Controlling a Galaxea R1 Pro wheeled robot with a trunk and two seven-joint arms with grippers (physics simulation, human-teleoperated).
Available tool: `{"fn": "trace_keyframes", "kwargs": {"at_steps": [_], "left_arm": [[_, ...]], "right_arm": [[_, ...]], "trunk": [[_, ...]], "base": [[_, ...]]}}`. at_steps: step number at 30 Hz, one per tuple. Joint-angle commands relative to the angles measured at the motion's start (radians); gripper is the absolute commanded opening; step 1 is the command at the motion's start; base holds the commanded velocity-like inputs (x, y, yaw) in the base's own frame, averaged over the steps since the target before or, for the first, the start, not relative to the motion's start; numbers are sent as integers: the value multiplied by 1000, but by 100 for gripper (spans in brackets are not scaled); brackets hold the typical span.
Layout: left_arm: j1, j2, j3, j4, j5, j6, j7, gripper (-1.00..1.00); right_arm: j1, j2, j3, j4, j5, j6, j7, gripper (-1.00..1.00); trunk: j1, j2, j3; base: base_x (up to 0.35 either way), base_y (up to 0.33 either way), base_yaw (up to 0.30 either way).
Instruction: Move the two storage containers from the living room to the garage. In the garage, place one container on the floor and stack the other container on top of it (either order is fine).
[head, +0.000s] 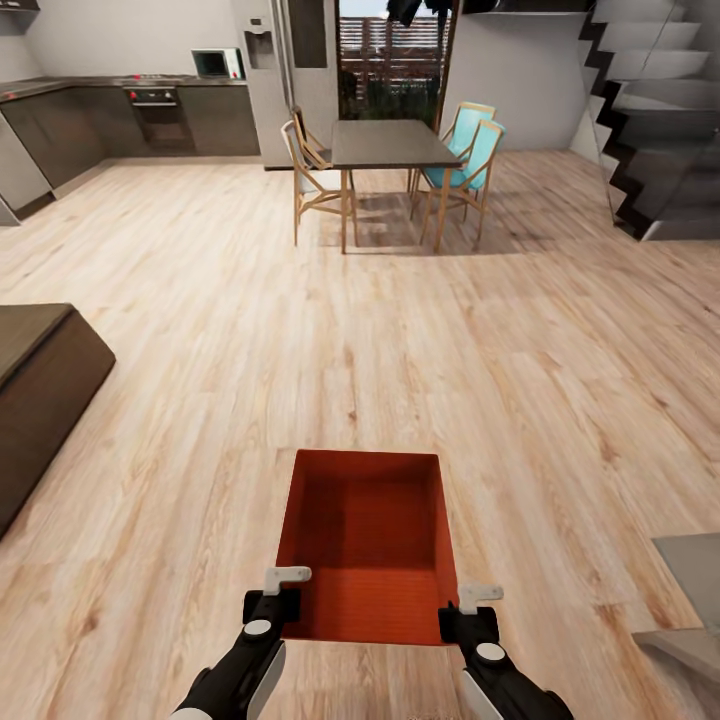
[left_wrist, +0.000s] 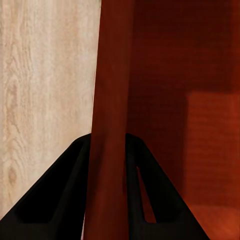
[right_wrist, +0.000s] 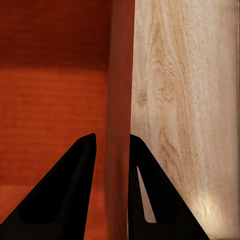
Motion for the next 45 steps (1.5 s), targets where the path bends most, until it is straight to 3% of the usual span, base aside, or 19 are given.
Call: {"fn": "trace_keyframes", "kwargs": {"at_steps": [1,25,45], "left_arm": [[0,0,35,0,-9,5,13,-100],[0,0,35,1,-10,8,5,-100],[0,0,35,3,-13,11,4,-100]], "right_arm": [[-2,-29,8,-6,8,-5,1,-100],[-2,-29,8,-6,8,-4,2,-100],[-3,-29,8,-4,8,-4,5,-100]], "trunk": [[0,0,-1],[0,0,-1],[0,0,-1]], "base": [[0,0,-238],[1,0,-193],[313,0,-1]]}}
